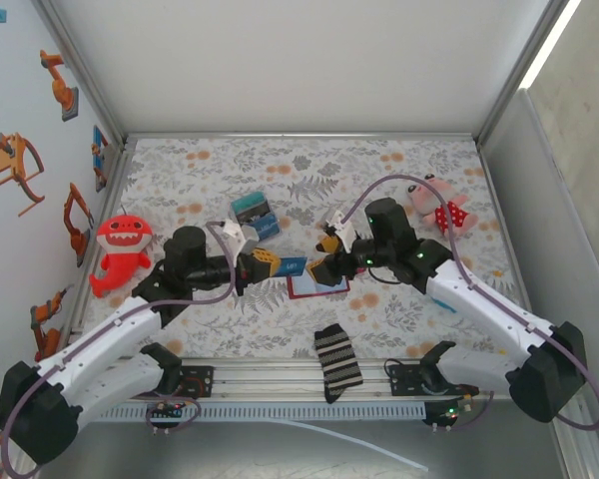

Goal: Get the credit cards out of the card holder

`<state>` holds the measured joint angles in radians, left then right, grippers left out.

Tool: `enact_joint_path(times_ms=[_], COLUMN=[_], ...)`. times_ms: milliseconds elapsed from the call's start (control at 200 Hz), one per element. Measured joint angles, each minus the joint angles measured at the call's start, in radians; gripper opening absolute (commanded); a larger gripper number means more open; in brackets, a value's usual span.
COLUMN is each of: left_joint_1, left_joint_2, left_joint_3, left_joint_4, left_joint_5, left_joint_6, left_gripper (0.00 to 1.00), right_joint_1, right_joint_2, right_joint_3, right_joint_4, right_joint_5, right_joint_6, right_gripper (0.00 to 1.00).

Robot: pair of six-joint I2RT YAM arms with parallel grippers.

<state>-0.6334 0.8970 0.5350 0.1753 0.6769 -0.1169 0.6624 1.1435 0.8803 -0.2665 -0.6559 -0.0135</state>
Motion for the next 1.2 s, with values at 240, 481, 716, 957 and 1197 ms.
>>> enact_joint_path(times_ms=[240, 481, 716, 957, 1197], left_joint_1=[0.007, 0.007, 0.012, 0.013, 0.013], left_joint_2=[-0.046, -0.047, -0.039, -0.049, 0.006], left_joint_3=[-0.06, -0.091, -0.093, 0.087, 0.37], left_joint_4=[0.236, 0.395, 0.42, 0.059, -0.33], left_joint_5=[-0.021, -0.034, -0.041, -0.049, -0.033], left_joint_6=[-0.166, -0.279, -0.305, -0.121, 0.119], left_gripper=[0.0, 0.0, 0.23, 0.59, 0.55], right_joint_1=[0.0, 0.0, -0.003, -0.002, -0.002], right_joint_2=[0.058, 0.089, 0.084, 0.053, 0.053], right_joint_3=[-0.05, -0.053, -0.053, -0.032, -0.003], right_joint_4=[0.233, 0.396, 0.414, 0.263, 0.108], right_joint_5=[-0.118, -0.226, -0.268, -0.24, -0.23], right_joint_6=[0.105, 0.181, 0.193, 0.12, 0.048], right_gripper=[0.63, 0.11, 0.0, 0.0, 0.0])
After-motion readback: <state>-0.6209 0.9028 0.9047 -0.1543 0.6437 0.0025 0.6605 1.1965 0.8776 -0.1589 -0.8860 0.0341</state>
